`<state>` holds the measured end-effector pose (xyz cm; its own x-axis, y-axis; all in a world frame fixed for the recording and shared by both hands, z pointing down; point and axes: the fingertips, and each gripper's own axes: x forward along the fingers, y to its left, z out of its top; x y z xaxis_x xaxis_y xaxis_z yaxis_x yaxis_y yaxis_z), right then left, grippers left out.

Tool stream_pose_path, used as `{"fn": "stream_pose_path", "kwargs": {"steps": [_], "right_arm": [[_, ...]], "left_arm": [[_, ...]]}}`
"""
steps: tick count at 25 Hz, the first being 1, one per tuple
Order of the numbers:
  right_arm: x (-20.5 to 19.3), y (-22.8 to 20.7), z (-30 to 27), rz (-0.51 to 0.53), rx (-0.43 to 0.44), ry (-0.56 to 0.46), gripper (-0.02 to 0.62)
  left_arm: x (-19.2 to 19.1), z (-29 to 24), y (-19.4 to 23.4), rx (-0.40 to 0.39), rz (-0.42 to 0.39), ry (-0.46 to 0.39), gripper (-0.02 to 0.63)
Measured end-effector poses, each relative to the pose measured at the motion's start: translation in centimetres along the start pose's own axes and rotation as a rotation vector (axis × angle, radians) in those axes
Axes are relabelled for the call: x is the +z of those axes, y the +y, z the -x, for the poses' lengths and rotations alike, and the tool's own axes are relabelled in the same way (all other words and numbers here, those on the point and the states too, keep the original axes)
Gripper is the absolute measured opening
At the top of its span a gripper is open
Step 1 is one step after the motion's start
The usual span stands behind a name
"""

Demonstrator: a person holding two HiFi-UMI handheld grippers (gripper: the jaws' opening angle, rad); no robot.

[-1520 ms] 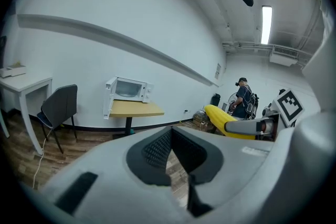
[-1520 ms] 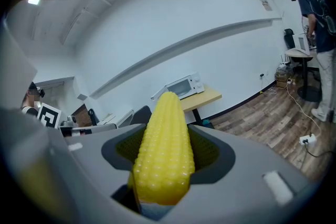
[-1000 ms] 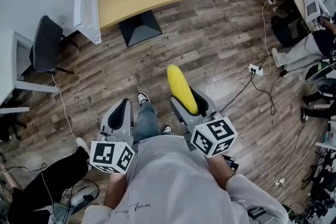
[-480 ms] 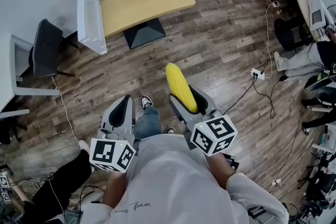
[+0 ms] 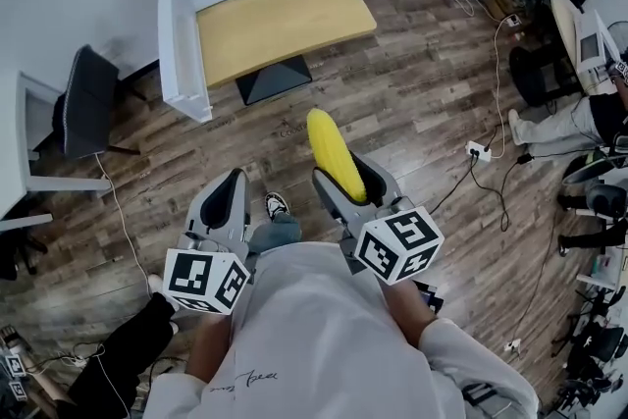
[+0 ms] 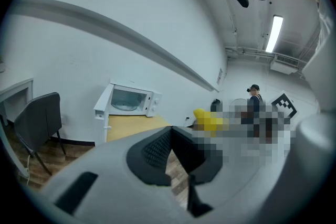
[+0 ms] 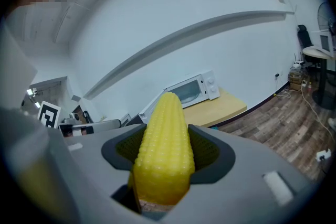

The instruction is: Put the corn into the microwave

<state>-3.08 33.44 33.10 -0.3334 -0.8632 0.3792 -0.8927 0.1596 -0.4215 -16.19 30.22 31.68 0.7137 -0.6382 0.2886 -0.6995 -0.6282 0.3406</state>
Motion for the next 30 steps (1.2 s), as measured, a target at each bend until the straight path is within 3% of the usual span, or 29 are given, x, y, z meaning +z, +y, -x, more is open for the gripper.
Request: {"fn": "stream_pose_path", "kwargs": {"steps": [9,30], "right_arm": [[2.7,0.6,-3.1,0.02,-0.019,-0.044,0.262],[5.0,-1.0,-8.6,0.012,-0.009,-0.036,0.262]], "left_arm": [[3.0,-1.5,2.7,-0.031,-0.024,-0.036,-0.011],[4.9,-5.0,5.7,-0.021,-0.032,-0.031,-0.011]]}}
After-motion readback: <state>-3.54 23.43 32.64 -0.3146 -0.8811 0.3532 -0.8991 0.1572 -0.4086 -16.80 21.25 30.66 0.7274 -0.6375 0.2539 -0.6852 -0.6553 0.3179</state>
